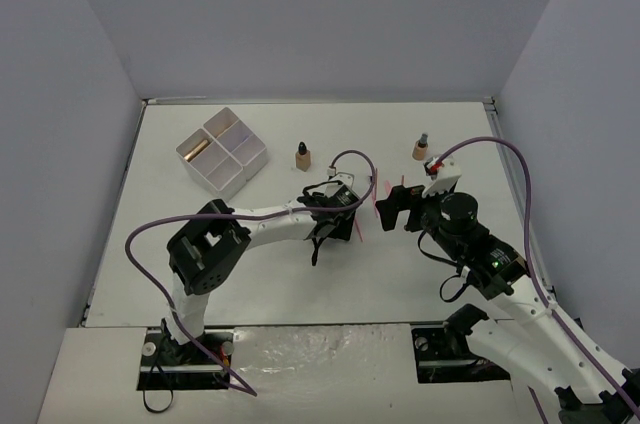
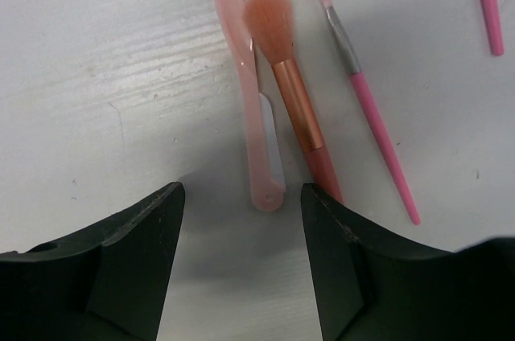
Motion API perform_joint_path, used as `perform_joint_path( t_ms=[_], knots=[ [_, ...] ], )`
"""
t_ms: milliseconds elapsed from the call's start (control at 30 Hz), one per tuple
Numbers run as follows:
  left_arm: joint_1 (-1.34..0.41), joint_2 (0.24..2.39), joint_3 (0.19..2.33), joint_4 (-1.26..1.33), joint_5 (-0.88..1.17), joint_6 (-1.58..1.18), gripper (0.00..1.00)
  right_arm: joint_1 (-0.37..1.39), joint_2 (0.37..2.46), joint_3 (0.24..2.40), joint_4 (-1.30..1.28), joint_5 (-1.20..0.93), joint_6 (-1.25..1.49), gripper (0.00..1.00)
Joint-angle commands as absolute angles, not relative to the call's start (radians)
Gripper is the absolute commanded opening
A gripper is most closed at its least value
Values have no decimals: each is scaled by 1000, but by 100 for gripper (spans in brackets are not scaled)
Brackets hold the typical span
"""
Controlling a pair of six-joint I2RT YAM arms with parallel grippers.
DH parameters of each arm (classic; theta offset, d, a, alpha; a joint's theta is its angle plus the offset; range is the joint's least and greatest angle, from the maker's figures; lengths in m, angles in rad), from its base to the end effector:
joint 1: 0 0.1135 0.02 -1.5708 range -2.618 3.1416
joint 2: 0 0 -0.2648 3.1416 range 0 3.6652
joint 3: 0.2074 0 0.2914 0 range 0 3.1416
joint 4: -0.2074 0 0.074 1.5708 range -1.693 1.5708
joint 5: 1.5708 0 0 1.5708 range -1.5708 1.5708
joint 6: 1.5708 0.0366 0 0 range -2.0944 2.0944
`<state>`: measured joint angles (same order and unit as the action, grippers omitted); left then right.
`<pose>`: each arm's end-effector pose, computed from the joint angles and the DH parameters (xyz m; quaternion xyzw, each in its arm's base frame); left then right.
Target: Organize the makeup
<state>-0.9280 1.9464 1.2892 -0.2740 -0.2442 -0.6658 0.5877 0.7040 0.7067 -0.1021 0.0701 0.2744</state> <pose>0.2738 -0.3508 0.1453 0.0852 0.9392 -0.1424 0.3008 0.1788 0.1160 0.3347 -0.0924 0.7355 0.2566 0.6202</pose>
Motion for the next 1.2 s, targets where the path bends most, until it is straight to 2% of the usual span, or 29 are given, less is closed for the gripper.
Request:
perform_joint_path(
  t_ms=[0,300,500,567,667,933,1167],
  knots=[
    [-912,1983,1344,-292,-241,-677,53,580,710,728,-65,74,258,100],
    [-880,2013,1364,-303,-241,-666,39,580,718,732,-67,80,253,100],
    [-870,2005,1344,-313,-251,-649,23,580,721,732,-69,80,253,100],
    [-863,1976,1312,-314,-260,-633,13,580,719,728,-69,83,253,100],
    [-854,1910,1266,-301,-275,-609,7,579,718,724,-68,89,256,100],
    [-806,1666,1205,-307,-342,-379,1,579,749,728,-59,94,258,100],
    [-588,1503,1221,-238,-208,-67,1,578,794,743,-36,96,257,100]
  ],
)
